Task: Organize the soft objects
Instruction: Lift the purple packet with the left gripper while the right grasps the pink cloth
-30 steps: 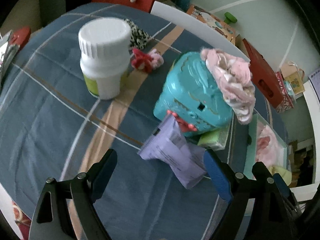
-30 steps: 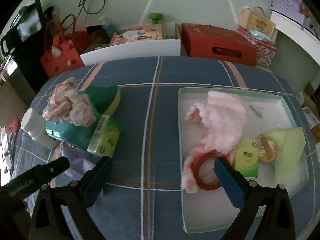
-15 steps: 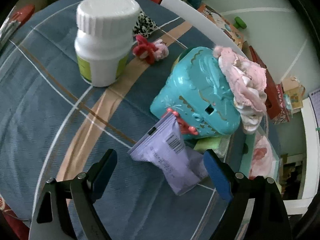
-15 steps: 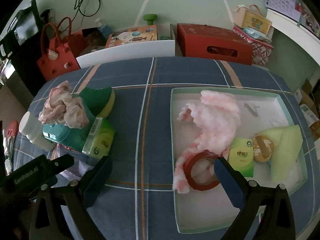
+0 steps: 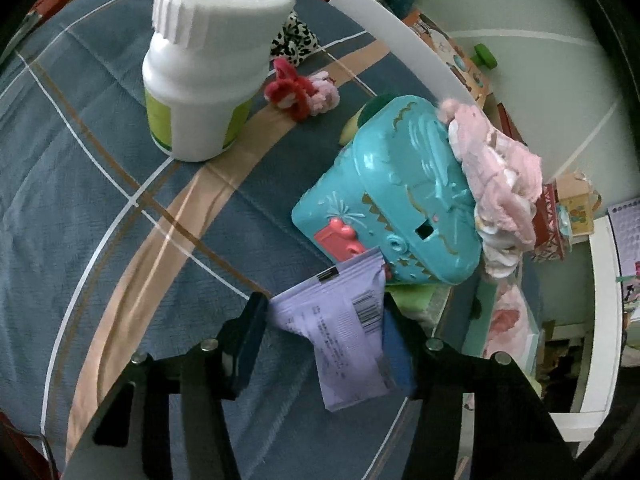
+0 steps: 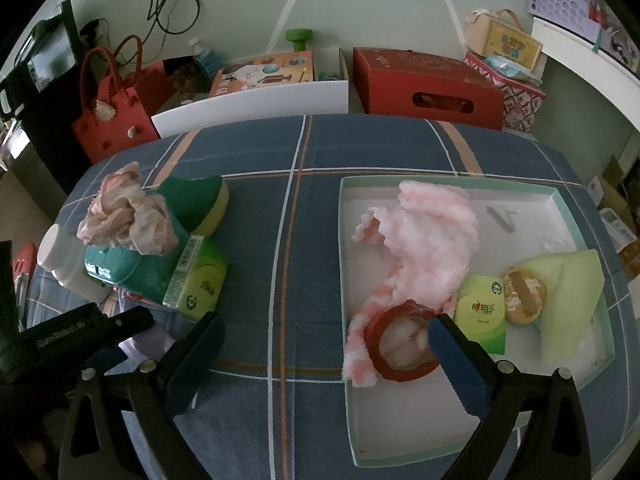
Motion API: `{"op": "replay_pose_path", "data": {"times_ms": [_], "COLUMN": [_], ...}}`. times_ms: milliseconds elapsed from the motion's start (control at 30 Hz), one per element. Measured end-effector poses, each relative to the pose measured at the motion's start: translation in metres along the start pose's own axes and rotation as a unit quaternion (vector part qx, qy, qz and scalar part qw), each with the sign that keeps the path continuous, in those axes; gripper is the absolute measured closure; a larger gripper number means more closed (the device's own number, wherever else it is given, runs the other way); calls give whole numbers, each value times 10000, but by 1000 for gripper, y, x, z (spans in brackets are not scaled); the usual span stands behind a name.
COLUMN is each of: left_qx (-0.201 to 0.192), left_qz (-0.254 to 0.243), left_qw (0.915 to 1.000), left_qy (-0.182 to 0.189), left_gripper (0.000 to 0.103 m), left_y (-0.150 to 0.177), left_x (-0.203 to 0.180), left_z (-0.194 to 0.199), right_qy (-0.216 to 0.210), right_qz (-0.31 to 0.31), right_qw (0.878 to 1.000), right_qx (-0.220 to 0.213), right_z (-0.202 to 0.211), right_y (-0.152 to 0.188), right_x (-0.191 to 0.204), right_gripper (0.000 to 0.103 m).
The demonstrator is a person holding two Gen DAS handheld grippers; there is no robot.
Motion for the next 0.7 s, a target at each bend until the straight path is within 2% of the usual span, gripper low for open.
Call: {"op": "replay_pose_path", "data": {"times_ms": [300,467,700], "left_qx": [-51,-239,-781], "left_qz": [150,267,368], "left_qw": [9997,9990,9961], "left_qy": [194,273,153], "left_gripper": [47,47,47], "left_y": [0,-7,-23], "left_x": [6,14,27], "left_z": [18,34,65], "right_qy": [-22,-220,-444], "right_qz": [65,163,530], "right_qw": [9999,9986,9914], "right_qx": [-88,-448,-1115], "right_z": [2,14,36], "right_y": [-3,-13,-35], "right_x": [6,18,48], "right_gripper": [0,0,0]}}
Point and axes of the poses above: each gripper's, at about its wrist camera, not at the fingertips, and z roughly against the way its jaws point, x to its left, y to its underside, the point moved 6 cm from there along -z, roughly the way its jaws point, and after that the axes turned 4 degrees about -y, right-handed, at the moved point
